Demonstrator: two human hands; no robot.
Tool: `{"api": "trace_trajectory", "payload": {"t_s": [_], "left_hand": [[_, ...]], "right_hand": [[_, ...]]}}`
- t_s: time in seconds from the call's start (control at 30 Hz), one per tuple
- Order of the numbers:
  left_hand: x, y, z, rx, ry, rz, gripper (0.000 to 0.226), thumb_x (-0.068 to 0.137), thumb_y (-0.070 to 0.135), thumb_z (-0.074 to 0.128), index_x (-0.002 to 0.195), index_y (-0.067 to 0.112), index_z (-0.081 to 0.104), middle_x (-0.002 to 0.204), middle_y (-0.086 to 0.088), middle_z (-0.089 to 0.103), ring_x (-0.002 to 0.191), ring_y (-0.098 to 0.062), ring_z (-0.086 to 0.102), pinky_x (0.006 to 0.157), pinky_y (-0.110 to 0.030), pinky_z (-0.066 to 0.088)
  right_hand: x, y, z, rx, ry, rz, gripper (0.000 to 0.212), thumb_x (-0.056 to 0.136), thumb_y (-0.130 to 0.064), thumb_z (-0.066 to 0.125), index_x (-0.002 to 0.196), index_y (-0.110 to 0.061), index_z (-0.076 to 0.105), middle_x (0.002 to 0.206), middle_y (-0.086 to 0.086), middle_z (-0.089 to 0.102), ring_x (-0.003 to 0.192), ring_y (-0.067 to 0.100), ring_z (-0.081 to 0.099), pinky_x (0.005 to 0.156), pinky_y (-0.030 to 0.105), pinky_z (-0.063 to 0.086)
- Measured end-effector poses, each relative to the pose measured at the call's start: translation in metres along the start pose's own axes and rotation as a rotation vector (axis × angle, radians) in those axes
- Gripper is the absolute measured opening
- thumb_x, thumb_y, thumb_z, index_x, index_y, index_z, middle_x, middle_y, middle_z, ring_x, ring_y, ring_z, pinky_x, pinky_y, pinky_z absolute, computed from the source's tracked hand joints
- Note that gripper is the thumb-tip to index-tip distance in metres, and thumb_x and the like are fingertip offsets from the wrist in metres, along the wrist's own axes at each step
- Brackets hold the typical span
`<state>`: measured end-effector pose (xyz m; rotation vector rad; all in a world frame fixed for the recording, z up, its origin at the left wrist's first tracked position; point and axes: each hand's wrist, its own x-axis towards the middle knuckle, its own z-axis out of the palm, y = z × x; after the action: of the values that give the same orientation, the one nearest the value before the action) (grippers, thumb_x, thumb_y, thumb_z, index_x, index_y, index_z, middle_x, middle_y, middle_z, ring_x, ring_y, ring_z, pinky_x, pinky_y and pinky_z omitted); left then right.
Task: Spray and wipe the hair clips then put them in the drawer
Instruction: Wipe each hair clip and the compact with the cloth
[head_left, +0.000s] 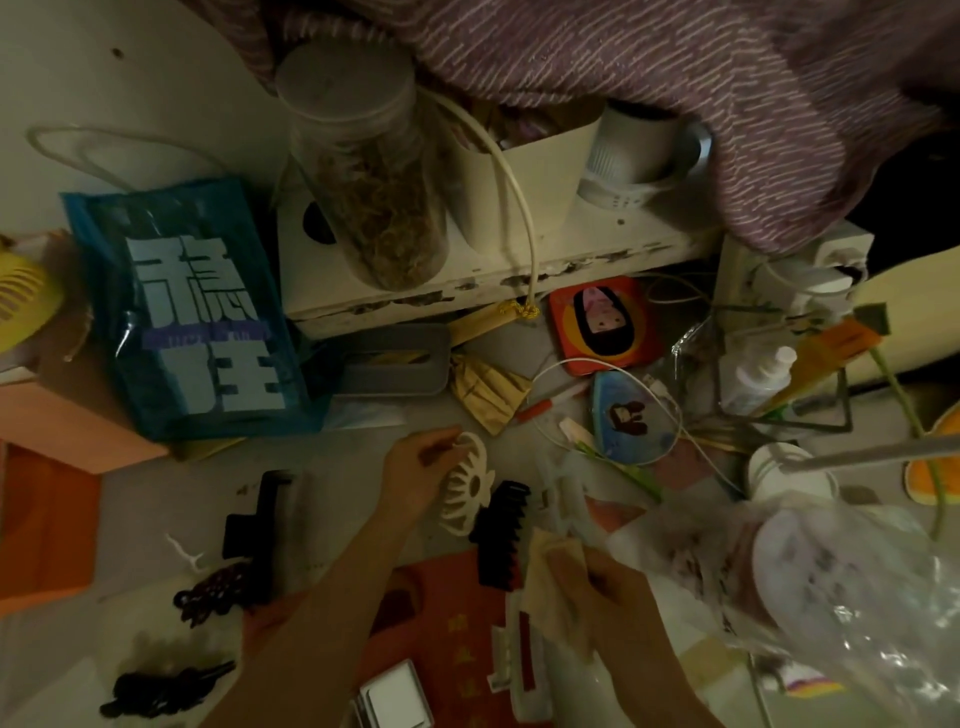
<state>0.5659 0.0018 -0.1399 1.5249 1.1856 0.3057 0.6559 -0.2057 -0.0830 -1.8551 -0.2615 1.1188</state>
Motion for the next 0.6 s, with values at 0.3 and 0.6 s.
{"api": "trace_trajectory", "payload": {"t_s": [0.3,0.6], "left_hand": [[-0.026,0.006,-0.011,-0.007,0.093,0.008,0.037,0.089,-0.003,0.06,0.126,-0.001,0.057,0.122,-0.011,0.06,0.111,-0.021,0.056,0.091,-0.019,0.041],[-0.098,0.012,-0.058,-0.073,0.233,0.013,0.026,0.083,0.014,0.072,0.107,0.02,0.064,0.112,0.004,0.061,0.099,-0.01,0.057,0.081,-0.013,0.043]], "right_hand": [[-0.015,-0.01,-0.002,0.018,-0.013,-0.026,0.031,0.088,-0.021,0.065,0.084,0.009,0.061,0.065,0.018,0.05,0.061,0.02,0.048,0.059,0.033,0.037],[-0.045,-0.029,0.009,-0.104,-0.097,-0.184,0.037,0.091,-0.017,0.062,0.062,-0.003,0.043,0.052,0.006,0.031,0.044,0.011,0.032,0.047,0.019,0.028]]}}
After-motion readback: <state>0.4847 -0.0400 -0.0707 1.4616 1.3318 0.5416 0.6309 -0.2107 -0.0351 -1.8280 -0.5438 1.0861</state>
